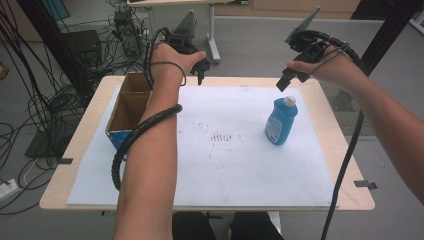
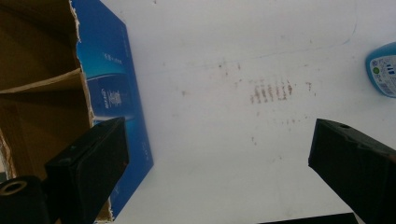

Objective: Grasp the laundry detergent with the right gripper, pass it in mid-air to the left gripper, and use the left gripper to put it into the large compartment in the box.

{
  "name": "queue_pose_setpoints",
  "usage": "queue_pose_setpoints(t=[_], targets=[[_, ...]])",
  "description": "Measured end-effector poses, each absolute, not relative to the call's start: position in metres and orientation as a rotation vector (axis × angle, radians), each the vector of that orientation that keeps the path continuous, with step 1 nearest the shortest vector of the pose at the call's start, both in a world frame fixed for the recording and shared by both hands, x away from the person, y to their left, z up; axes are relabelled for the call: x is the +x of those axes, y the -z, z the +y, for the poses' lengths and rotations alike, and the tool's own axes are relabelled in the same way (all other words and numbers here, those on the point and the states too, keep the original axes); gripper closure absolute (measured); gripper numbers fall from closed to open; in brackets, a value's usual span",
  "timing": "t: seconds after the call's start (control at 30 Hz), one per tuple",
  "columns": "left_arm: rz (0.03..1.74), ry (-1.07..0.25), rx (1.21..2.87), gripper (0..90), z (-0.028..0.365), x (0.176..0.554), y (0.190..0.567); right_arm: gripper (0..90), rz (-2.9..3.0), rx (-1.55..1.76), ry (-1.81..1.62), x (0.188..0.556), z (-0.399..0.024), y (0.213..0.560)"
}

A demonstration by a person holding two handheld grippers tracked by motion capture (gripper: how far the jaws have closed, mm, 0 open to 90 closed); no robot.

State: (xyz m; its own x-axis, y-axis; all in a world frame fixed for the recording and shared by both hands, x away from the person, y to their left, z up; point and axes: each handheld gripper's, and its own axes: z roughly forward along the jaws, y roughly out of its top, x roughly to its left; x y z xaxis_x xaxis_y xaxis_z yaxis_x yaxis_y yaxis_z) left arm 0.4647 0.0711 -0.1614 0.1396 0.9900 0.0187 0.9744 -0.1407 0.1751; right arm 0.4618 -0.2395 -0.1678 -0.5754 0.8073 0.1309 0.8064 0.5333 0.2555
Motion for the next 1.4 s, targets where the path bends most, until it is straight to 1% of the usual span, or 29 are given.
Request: queue_pose_setpoints(t=[0.57, 0.8, 1.4], targets=[[1.974, -0.208, 2.278, 5.7, 0.075, 0.459, 0.16, 8.6, 2.718, 1.487, -0.473, 0.448, -0.27, 0.177], [1.955, -0.211, 2.284, 5.7, 0.07, 0.457, 0.158, 8.1, 2.693, 1.511, -0.504, 0.443, -0.284, 0.181], [1.941, -0.208, 2.295, 5.7, 0.068, 0.454, 0.16, 7.5, 2.656, 1.504, -0.542, 0.427, -0.303, 0.195]])
